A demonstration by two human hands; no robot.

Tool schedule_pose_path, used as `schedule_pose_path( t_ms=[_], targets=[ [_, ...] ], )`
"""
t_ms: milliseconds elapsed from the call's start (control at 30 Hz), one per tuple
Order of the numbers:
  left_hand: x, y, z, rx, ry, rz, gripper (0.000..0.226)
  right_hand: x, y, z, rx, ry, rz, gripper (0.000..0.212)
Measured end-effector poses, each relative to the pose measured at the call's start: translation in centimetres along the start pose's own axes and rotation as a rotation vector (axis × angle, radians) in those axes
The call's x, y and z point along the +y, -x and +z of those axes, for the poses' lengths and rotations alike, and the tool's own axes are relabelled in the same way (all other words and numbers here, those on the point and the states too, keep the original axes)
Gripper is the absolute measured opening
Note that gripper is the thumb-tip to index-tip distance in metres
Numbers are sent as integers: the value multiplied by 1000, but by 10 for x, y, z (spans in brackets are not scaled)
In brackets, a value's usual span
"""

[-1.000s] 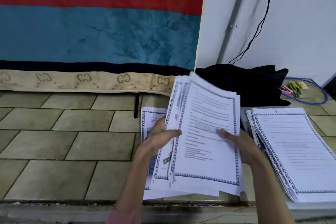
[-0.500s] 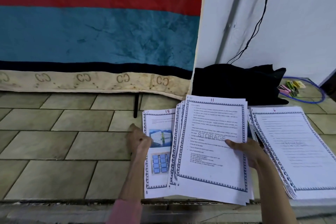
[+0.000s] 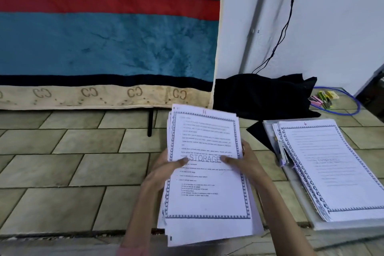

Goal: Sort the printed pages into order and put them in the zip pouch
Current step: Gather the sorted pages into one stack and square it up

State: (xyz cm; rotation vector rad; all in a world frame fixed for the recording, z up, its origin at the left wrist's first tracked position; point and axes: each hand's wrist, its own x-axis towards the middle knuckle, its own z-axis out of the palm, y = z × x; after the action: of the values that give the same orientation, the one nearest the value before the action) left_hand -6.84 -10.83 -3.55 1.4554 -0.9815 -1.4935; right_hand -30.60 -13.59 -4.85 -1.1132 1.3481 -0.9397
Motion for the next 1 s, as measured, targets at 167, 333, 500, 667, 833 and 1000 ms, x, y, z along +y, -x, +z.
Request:
schedule_pose_path(
  t_ms=[167, 333, 500, 667, 833, 1000],
  targets=[
    [54, 13, 7, 94, -104, 338, 29, -65, 14, -11, 15, -145, -208, 31],
    [89, 20, 28, 188, -36, 538, 24, -108, 24, -23, 140, -127, -470, 29],
    [51, 5, 22, 201, -115, 424, 38, -60, 16, -26, 56, 35, -328, 38],
    [31, -2, 33, 255, -103, 307, 26, -44, 16, -8, 46, -33, -268, 37],
    [26, -4, 30, 271, -113, 291, 32, -34, 9, -6, 62, -92, -298, 38],
    [10, -10, 34, 302, -155, 224, 29, -20, 8, 3, 89, -36, -243, 36]
  ],
)
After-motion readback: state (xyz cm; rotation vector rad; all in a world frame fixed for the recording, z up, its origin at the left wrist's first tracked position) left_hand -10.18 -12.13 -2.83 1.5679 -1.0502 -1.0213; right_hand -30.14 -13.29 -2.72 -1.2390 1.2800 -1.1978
